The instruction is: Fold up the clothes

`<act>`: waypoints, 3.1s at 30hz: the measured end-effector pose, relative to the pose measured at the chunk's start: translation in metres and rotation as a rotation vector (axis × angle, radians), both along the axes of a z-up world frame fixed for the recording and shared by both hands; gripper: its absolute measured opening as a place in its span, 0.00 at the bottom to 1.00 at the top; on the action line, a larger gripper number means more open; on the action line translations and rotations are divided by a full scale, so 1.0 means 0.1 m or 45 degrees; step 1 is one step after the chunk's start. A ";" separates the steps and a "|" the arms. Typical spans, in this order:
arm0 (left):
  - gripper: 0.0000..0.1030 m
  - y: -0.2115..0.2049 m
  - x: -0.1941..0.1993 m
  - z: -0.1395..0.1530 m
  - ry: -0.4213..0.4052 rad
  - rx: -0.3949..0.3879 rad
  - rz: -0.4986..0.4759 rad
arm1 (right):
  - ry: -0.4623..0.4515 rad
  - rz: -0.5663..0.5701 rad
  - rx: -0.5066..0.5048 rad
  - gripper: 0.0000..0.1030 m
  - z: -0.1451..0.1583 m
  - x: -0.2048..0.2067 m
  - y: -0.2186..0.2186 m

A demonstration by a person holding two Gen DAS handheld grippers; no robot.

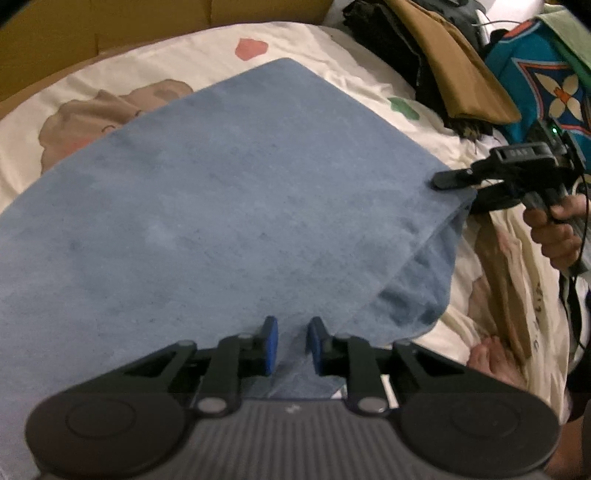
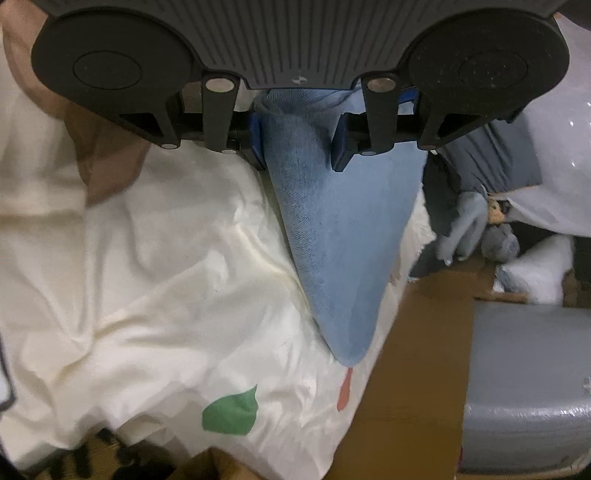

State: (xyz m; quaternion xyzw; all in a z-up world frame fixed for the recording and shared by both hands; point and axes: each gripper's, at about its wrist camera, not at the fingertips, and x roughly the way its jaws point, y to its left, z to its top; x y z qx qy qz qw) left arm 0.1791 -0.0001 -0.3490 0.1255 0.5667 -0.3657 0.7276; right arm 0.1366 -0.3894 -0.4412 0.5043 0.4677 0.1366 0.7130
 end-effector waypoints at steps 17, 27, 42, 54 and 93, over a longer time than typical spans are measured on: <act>0.18 -0.05 0.17 0.05 -0.052 0.024 0.049 | -0.057 0.010 -0.102 0.30 0.30 0.06 0.12; 0.07 -0.11 0.64 -0.14 -0.124 0.052 0.139 | -0.055 -0.077 -0.158 0.31 0.29 0.02 0.04; 0.05 0.00 1.32 -0.18 -0.278 0.035 0.405 | -0.074 -0.167 -0.223 0.31 0.24 -0.05 0.12; 0.05 -0.01 1.37 -0.20 -0.336 0.014 0.419 | -0.086 -0.171 -0.256 0.32 0.24 -0.01 0.16; 0.64 1.64 0.21 0.57 -0.246 -0.006 0.603 | 0.029 0.224 -0.267 0.08 0.58 0.92 0.34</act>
